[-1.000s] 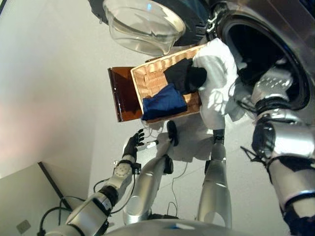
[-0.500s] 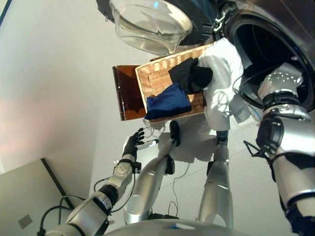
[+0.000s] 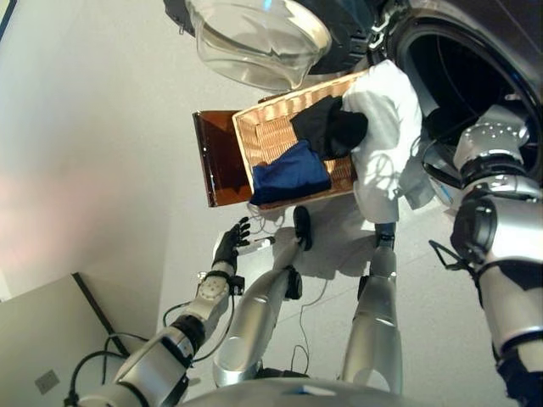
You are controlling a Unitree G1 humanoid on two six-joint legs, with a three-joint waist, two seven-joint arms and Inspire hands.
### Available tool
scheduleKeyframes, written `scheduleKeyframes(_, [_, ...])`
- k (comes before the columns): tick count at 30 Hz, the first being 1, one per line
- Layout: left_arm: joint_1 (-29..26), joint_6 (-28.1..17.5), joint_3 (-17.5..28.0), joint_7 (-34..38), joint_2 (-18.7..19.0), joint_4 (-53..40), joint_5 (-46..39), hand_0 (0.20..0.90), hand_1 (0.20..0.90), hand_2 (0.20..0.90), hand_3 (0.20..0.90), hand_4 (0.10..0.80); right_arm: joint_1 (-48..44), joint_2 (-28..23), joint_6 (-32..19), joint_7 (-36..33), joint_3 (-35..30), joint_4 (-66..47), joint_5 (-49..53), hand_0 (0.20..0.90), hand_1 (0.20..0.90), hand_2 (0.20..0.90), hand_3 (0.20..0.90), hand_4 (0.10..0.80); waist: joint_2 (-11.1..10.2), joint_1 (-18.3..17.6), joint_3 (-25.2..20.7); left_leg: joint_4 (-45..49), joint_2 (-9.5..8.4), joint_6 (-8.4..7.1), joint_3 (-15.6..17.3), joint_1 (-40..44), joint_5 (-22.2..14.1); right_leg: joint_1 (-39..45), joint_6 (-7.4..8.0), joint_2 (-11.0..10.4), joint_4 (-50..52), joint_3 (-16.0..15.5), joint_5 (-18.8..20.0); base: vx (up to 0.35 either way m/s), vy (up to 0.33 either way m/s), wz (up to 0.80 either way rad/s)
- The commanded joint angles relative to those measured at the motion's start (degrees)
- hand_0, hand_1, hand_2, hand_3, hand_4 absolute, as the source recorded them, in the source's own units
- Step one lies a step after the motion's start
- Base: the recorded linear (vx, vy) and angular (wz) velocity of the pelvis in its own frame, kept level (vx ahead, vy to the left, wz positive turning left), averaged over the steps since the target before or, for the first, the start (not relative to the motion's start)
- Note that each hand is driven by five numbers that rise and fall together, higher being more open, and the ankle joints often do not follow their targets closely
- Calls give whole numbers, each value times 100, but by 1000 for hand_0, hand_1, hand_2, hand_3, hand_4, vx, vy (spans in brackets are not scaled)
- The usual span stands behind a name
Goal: Pick up the clothes and place them into the washing machine
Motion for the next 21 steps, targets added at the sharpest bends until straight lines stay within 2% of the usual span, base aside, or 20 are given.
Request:
scheduleKeyframes(1, [88, -181, -8, 240, 153, 91, -87, 900, 900, 900, 900, 800, -739, -581, -190, 64, 771, -575, -630, 900, 900, 900, 900, 800, 188, -117, -295, 553, 496, -809, -192, -385, -346, -4, -542, 98, 1165, -103, -1077, -65, 19, -2])
scheduleKeyframes(12, [129, -219, 154, 263, 173, 193, -119, 900, 900, 900, 900, 800, -330, -78, 50, 45, 1014, -770, -1290, 900, 900, 900, 900, 800, 133, -136, -200, 572, 503, -818, -161, -440, -324, -37, -547, 119, 1147, -78, -1025, -33, 17, -1])
scheduleKeyframes(21, [91, -285, 257, 327, 136, 220, -136, 900, 900, 900, 900, 800, 424, 922, -72, 56, 949, -1460, -1544, 900, 900, 900, 900, 800, 106, -166, -182, 602, 525, -788, -106, -447, -301, -29, -537, 134, 1101, -38, -960, -20, 13, -1])
